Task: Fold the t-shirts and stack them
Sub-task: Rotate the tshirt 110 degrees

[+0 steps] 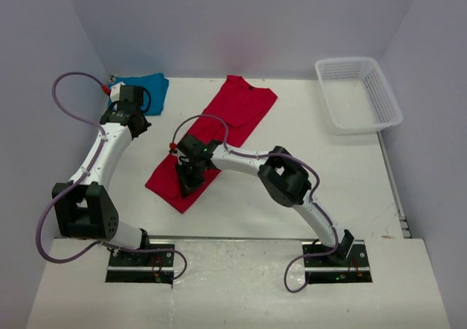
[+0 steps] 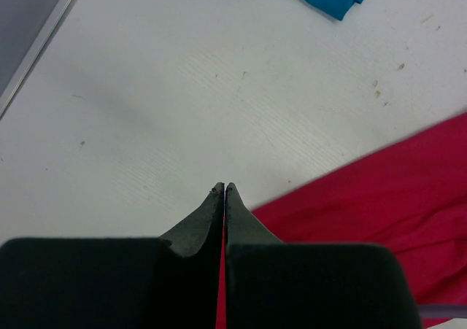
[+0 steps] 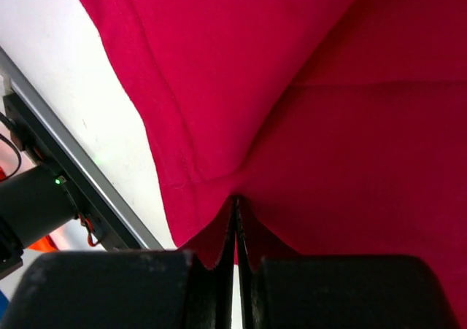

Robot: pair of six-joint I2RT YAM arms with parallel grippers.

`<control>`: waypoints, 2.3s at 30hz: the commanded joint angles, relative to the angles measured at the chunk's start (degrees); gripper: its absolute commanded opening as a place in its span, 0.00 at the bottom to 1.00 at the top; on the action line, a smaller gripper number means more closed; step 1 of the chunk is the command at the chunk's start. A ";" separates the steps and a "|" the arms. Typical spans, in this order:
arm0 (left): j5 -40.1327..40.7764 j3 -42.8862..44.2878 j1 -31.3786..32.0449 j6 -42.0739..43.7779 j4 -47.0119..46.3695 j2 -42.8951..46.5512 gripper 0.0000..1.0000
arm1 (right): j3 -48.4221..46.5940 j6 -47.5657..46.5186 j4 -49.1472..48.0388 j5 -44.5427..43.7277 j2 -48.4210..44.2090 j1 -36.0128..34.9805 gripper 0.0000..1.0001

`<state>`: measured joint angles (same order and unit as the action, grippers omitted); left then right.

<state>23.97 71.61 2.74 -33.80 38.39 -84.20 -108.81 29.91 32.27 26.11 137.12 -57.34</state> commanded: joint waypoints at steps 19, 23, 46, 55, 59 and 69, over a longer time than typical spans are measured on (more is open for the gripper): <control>-12.71 -10.79 6.99 2.60 -10.52 3.96 0.00 | 54.75 16.14 -17.07 -24.96 -29.36 5.31 0.00; -16.31 -12.99 12.10 4.36 -13.25 1.51 0.00 | 60.38 17.63 -19.25 -24.88 -32.08 8.64 0.00; -32.58 -3.80 24.05 9.80 -23.19 -15.87 0.00 | 83.77 29.76 -20.86 -24.79 -56.08 8.13 0.00; -35.30 14.05 26.88 12.18 -23.45 -32.84 0.00 | 89.30 35.65 -20.32 -25.84 -62.32 3.64 0.00; -35.82 20.83 26.88 13.76 -20.47 -38.31 0.00 | 87.37 33.90 -18.65 -26.02 -62.41 3.38 0.00; -36.01 31.65 26.96 14.99 -16.77 -49.64 0.00 | 83.07 32.67 -13.73 -26.46 -67.24 1.62 0.00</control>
<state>-10.85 99.79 29.91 -20.80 19.53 -131.20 -25.17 64.18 8.64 2.90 72.01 -54.61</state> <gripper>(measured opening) 0.002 0.003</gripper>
